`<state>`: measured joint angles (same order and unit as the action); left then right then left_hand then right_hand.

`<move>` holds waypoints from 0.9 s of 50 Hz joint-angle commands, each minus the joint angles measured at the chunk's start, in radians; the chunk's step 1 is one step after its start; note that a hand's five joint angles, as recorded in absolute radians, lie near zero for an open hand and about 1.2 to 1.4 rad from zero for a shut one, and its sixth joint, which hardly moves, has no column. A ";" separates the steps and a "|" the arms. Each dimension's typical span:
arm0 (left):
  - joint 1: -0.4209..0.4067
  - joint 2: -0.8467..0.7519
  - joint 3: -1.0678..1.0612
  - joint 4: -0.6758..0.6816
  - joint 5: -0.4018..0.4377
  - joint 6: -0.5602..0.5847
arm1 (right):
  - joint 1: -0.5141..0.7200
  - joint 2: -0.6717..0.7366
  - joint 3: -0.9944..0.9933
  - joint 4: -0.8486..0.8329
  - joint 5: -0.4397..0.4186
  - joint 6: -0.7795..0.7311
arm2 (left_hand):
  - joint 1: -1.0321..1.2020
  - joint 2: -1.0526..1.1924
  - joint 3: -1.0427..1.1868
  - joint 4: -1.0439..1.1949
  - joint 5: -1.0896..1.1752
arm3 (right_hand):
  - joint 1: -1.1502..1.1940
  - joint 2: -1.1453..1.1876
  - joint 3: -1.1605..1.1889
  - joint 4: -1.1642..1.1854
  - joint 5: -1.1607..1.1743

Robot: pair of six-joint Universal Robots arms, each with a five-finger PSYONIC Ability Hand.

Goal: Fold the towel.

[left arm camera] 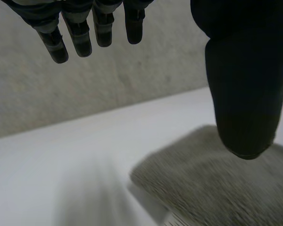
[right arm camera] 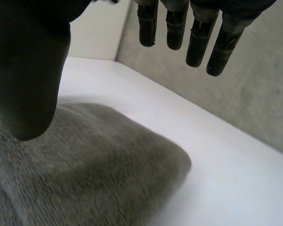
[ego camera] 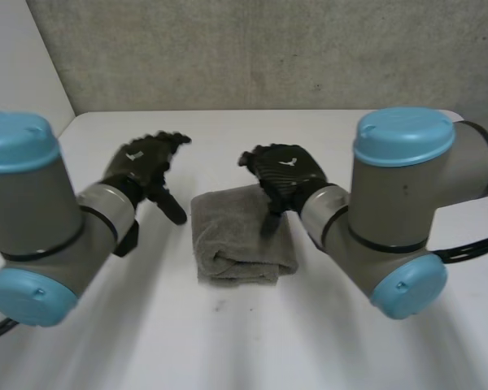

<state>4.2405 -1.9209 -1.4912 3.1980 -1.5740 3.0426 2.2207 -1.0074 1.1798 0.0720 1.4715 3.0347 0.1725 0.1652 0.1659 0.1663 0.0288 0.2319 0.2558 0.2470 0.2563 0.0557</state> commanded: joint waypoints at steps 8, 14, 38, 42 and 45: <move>-0.100 -0.226 -0.003 -0.003 -0.090 0.016 | -0.064 0.182 -0.040 0.011 -0.019 -0.045 | 0.015 0.022 0.021 0.021 -0.016 | -0.057 -0.081 -0.072 -0.082 -0.056; -0.100 -0.257 0.014 -0.001 -0.107 0.024 | -0.072 0.214 -0.043 0.006 -0.028 -0.155 | 0.015 0.022 0.021 0.021 -0.016 | -0.057 -0.081 -0.072 -0.082 -0.056; -0.010 0.219 0.245 -0.266 -0.097 0.033 | -0.200 -0.351 0.023 0.026 0.084 -0.103 | 0.003 0.010 0.009 0.009 -0.028 | -0.057 -0.081 -0.072 -0.082 -0.056; 0.042 0.296 0.244 -0.365 -0.093 0.048 | -0.266 -0.431 0.073 0.072 0.130 -0.126 | 0.003 0.010 0.009 0.009 -0.028 | -0.057 -0.081 -0.072 -0.082 -0.056; 0.050 0.310 0.241 -0.360 -0.084 0.050 | -0.283 -0.451 0.092 0.080 0.128 -0.128 | 0.003 0.010 0.009 0.009 -0.028 | -0.057 -0.081 -0.072 -0.082 -0.056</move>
<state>4.2503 -1.6647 -1.2460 2.8954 -1.6704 3.0823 1.9911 -1.3961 1.2250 0.1184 1.5695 2.9247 0.1724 0.1647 0.1658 0.1661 0.0286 0.2308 0.2558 0.2470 0.2562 0.0557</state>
